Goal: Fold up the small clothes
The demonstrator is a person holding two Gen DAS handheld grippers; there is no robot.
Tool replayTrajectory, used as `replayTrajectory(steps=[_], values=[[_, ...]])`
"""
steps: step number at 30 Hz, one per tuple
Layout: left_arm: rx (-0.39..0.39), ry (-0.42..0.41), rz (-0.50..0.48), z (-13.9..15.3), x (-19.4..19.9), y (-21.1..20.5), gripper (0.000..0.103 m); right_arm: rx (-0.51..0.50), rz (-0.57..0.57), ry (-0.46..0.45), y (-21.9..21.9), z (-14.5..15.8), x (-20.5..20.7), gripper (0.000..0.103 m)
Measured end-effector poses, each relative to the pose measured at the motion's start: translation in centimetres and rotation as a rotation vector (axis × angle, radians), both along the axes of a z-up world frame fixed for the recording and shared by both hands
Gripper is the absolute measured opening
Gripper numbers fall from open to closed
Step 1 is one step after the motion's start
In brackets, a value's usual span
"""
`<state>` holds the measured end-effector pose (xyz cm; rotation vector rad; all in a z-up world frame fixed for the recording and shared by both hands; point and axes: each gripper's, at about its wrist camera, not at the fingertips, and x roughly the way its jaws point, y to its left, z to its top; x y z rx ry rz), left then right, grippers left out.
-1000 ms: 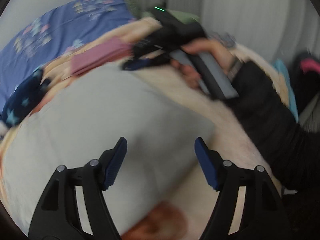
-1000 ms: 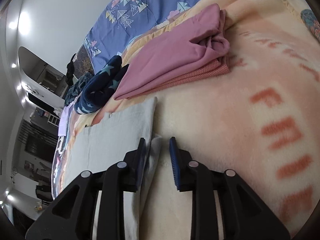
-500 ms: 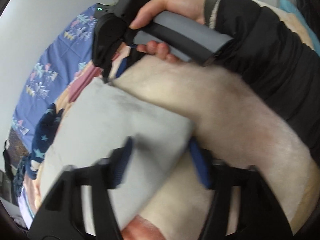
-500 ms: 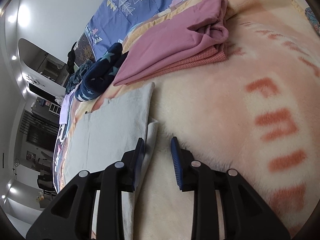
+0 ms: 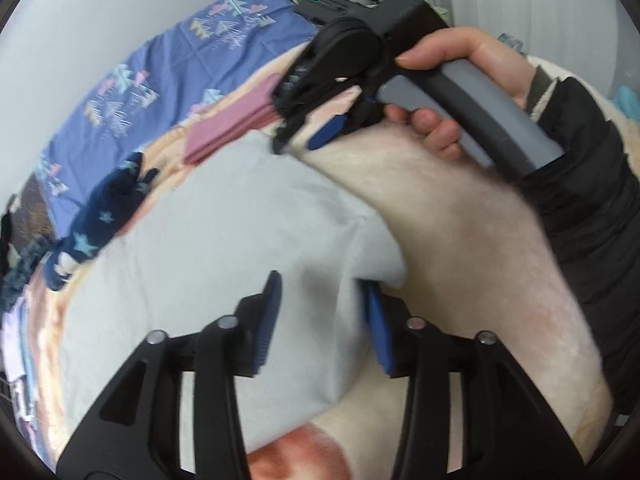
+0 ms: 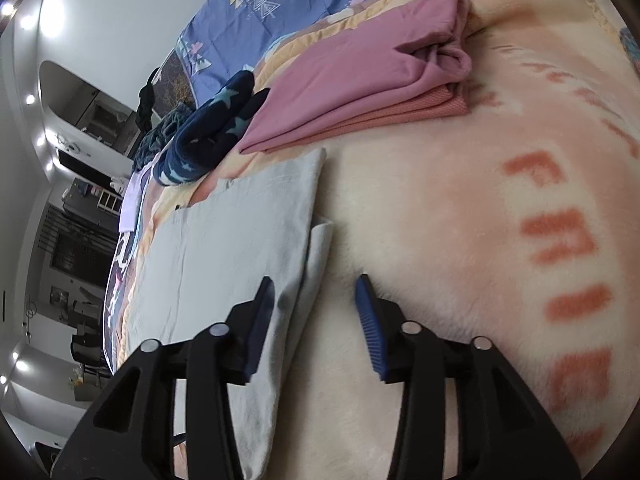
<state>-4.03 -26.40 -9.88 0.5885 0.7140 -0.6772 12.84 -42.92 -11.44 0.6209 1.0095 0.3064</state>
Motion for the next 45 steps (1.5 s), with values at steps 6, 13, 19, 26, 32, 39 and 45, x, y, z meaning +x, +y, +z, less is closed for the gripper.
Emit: replayTrajectory(steps=[6,13,19,26,32,39,45], values=[[0.076,-0.074,-0.102,-1.8,-2.5,-2.9,0.048,0.023,-0.013,-0.037,0.5,-0.6,0.8,0.054],[0.028,-0.057,-0.085,-0.7,-2.0,-2.3,0.007,0.06,-0.064,0.001,-0.2,-0.5,0.6,0.047],[-0.074,0.082,-0.098,0.5,-1.2,-1.4,0.006,0.082,-0.052,-0.049,0.4,-1.1,1.4,0.047],[-0.105,0.121,-0.126,0.4,-1.8,-1.3,0.003,0.125,-0.073,-0.207,0.6,1.5,0.4,0.004],[-0.057,0.145,-0.153,-1.5,-1.9,-2.1,0.003,-0.141,-0.174,-0.192,1.2,1.0,1.0,0.003],[-0.051,0.156,-0.163,-2.2,-2.3,-2.2,0.006,-0.072,-0.185,-0.186,-0.3,0.5,0.9,0.003],[-0.071,0.174,-0.177,-2.3,-2.2,-2.2,0.01,-0.014,-0.057,-0.058,-0.3,0.3,0.5,0.055]])
